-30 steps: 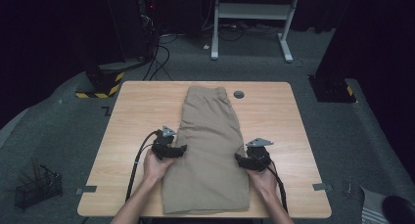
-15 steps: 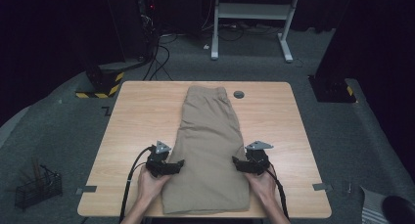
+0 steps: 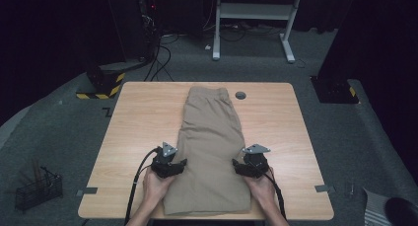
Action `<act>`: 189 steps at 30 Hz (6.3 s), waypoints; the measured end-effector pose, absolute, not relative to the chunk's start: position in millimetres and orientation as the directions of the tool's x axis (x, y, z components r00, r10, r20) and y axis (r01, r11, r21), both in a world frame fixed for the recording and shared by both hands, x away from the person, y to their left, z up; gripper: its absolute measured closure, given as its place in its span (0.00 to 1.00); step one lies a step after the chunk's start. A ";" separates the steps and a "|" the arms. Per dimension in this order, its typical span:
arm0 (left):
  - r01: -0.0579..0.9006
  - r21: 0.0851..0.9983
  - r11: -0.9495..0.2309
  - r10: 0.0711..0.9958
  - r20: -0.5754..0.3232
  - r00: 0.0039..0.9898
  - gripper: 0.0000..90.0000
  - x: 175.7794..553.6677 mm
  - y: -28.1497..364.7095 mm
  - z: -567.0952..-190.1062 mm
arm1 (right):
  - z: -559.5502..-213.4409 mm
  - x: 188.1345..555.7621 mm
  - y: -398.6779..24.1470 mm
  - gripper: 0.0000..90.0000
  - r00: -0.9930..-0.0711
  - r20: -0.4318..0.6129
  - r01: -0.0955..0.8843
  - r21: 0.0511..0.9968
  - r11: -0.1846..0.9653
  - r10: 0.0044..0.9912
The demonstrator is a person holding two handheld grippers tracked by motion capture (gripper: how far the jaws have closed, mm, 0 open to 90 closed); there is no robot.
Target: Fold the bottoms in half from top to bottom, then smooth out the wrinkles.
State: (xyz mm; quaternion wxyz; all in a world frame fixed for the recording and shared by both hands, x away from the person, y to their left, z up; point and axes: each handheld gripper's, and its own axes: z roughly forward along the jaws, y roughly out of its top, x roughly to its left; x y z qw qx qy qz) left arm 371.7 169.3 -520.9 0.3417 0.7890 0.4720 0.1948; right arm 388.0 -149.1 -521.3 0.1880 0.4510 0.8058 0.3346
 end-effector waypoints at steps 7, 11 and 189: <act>0.602 0.736 -0.310 0.880 -0.017 0.474 0.63 373.5 169.3 -521.6 | -519.8 386.8 -145.4 0.49 -0.535 -0.003 0.596 0.707 0.380 0.845; 0.595 0.740 -0.315 0.878 -0.011 0.478 0.71 374.8 170.8 -521.5 | -519.7 386.0 -143.8 0.56 -0.544 -0.001 0.590 0.710 0.384 0.839; 0.438 0.865 -0.244 0.697 -0.158 0.700 0.95 384.4 182.2 -368.7 | -376.3 355.5 -178.6 0.98 -0.698 -0.037 0.224 0.937 0.267 0.715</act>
